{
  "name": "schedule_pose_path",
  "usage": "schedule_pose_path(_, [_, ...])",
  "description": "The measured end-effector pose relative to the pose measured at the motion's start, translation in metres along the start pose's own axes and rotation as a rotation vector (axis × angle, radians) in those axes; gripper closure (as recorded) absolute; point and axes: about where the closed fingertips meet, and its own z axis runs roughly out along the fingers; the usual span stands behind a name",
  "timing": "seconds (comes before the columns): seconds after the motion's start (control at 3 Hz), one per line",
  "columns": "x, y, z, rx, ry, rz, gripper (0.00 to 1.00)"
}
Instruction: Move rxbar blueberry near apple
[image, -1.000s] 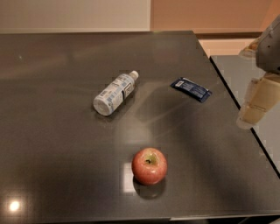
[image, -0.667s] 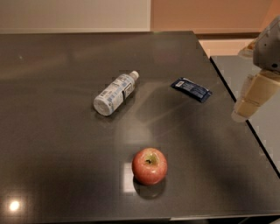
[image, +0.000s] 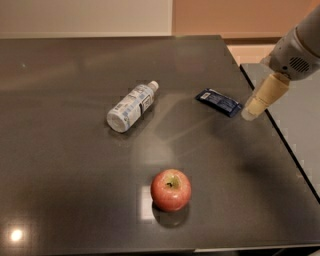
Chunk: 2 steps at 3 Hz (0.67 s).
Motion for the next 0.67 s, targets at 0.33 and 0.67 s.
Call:
schedule_pose_path(0.33, [-0.017,-0.017,0.030,-0.022,-0.042,0.054,0.00])
schedule_pose_path(0.67, [-0.026,-0.031,0.057,-0.039,-0.065,0.098,0.00])
